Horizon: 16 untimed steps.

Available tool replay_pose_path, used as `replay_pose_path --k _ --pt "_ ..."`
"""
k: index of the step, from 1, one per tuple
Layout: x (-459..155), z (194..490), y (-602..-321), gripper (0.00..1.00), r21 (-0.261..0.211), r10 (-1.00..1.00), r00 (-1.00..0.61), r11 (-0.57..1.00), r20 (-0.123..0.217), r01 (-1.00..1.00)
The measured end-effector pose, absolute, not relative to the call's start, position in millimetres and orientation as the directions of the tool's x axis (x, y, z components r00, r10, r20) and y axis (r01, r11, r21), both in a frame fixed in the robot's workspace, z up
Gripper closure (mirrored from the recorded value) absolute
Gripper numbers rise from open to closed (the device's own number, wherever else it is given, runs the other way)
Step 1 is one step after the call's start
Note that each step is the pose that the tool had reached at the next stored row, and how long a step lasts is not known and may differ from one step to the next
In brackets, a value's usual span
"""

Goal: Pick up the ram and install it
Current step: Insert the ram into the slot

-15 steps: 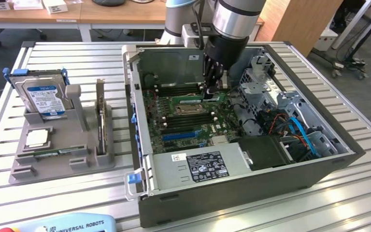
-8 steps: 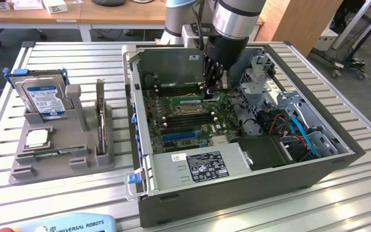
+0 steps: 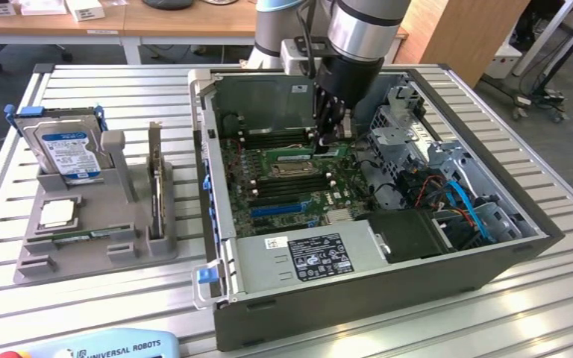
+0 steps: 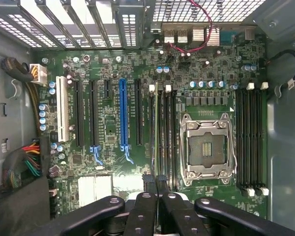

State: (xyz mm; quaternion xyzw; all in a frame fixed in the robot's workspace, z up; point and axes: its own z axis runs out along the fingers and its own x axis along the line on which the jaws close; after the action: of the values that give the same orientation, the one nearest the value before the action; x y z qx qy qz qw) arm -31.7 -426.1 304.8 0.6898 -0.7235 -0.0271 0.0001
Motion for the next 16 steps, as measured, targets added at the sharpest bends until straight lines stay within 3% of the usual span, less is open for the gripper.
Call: replay_pose_path --k 16 --pt "-32 293 -426 0.88 0.039 -0.998 -0.048 0.047 -0.037 -0.998"
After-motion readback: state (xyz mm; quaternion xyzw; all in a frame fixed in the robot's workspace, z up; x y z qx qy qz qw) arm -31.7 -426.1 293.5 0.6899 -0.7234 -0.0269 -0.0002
